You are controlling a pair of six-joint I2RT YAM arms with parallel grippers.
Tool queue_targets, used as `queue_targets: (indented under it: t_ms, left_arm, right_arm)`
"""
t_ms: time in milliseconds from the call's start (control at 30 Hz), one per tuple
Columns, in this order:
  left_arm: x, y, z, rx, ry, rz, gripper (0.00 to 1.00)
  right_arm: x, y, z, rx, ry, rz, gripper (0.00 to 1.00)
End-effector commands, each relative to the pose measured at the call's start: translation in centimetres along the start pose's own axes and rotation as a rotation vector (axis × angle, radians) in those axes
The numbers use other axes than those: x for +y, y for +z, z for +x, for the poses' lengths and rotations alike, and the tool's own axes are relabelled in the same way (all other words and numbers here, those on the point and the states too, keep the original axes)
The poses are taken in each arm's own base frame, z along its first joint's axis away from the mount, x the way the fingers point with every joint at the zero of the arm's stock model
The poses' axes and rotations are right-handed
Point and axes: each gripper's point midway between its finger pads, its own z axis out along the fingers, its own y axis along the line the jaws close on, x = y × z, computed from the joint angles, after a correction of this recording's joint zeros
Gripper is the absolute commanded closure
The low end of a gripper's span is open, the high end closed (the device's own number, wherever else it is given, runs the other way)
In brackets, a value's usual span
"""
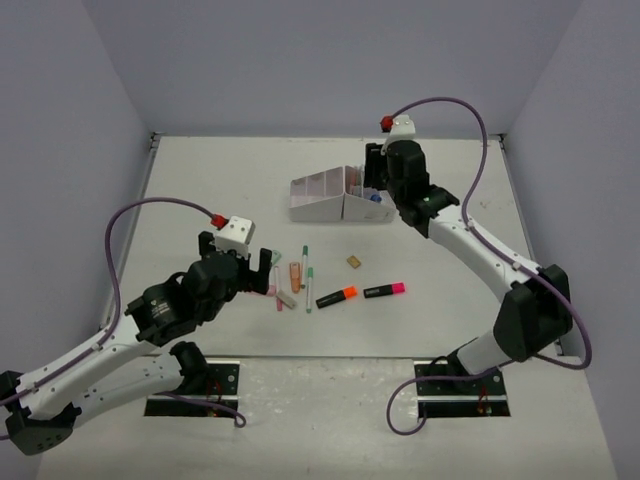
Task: Sort the stationery into containers
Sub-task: Place the stationery in the storage box, then pick up the pen from the center of the board.
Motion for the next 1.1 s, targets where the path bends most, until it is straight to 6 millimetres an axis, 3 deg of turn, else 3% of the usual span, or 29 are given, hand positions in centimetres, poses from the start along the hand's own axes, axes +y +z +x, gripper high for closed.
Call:
queue_targets:
  t_ms: [0,67,100,233,333,467,533,567,667,833,1067]
  left_arm:
    - [-0.3,0.3,-1.1,-0.025,-0.057,-0.013,0.00]
    - [-0.7,0.6,-1.0,-0.020,-0.104,-0.017,0.00]
    - [-0.9,1.0,-0.7,-0.007,-0.122,-0.024,0.00]
    - [-3.2,2.8,0.2,0.030,-0.193,0.019,0.00]
    - [-4.7,4.4,1.0,0.065,-0.243,0.023,0.00]
    - [-7.0,7.0,2.4,0.126,-0.224,0.042,0.01]
    - [-7.2,8.3,3.1,0.157,-0.190,0.004,0.06]
    - [-7.2,9.4,3.8,0.183,-0.166,-0.041,0.20]
    - [-7.5,11.6,4.6,0.212,-0.141,-0.099,0.46]
    - [-8.2,15.7,5.7,0.267,-0.099,-0.142,0.53]
    - [-8.3,18.8,6.6,0.299,-0.085,-0.141,0.66]
  right_arm:
    - [2.1,-6.5,1.6,0.081,0.004,-0.186,0.46]
    - [2.3,-8.1,4.0,0.128,0.013,-0.213,0.46]
    - [2.5,-9.5,3.8,0.117,0.024,-0.235,0.46]
    - [3.8,-13.1,6.7,0.182,0.026,-0.319,0.48]
    - [4.1,-14.8,8.5,0.224,0.024,-0.305,0.49]
    - [3.6,-16.1,9.2,0.226,0.064,-0.289,0.52]
    - [3.4,-16.3,9.6,0.225,0.084,-0.286,0.54]
    - [3.3,-16.7,9.6,0.219,0.093,-0.288,0.55]
    - [2.7,-17.1,9.7,0.204,0.113,-0.273,0.56]
    - [2.2,-17.5,10.4,0.195,0.119,-0.271,0.57]
    - [1.8,-18.0,11.3,0.201,0.115,-0.276,0.57]
